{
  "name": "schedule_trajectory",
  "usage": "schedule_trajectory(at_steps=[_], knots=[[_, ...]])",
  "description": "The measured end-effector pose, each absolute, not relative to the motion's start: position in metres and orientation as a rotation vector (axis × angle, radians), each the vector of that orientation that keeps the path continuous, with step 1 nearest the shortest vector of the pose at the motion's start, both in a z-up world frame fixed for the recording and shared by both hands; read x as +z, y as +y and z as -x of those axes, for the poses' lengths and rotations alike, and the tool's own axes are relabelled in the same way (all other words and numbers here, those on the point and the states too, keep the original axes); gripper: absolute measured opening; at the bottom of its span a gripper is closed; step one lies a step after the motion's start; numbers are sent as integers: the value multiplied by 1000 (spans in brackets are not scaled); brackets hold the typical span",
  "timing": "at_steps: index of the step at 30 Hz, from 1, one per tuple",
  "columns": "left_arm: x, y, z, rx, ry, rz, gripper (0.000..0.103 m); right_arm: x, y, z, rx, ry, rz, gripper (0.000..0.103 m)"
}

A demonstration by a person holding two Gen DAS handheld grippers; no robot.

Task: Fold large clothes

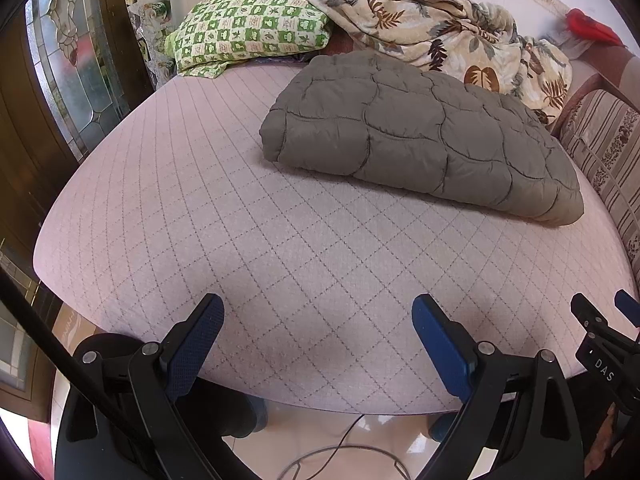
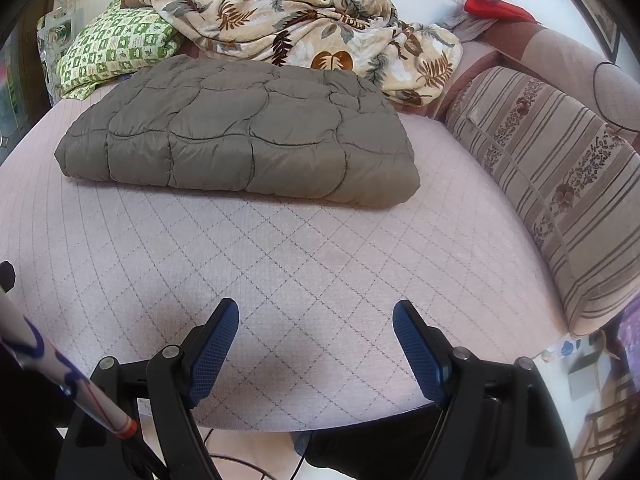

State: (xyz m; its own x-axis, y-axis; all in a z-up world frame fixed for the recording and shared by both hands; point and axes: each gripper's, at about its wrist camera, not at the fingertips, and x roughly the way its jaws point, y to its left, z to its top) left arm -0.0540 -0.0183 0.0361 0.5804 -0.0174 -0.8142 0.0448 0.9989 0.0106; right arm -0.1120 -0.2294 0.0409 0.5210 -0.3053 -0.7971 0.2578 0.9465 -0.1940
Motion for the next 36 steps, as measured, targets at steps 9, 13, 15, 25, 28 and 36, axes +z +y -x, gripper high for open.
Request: schedule_trajectory(at_steps=[9, 13, 15, 25, 28, 36], knots=[[32, -19, 52, -39, 959, -32, 94, 37, -227, 109, -336, 975, 54, 83], [31, -19, 51, -39, 961, -32, 94, 34, -227, 109, -334, 979, 55, 83], [30, -19, 50, -40, 963, -34, 94, 34, -227, 108, -335, 980, 57, 83], [26, -20, 48, -41, 969, -35, 94, 30, -227, 106, -332, 989, 57, 83], [24, -20, 48, -44, 970, -33, 94, 27, -227, 106, -329, 994, 58, 83], [20, -21, 45, -38, 971, -45, 94, 23, -226, 103, -327, 1006, 64, 83]])
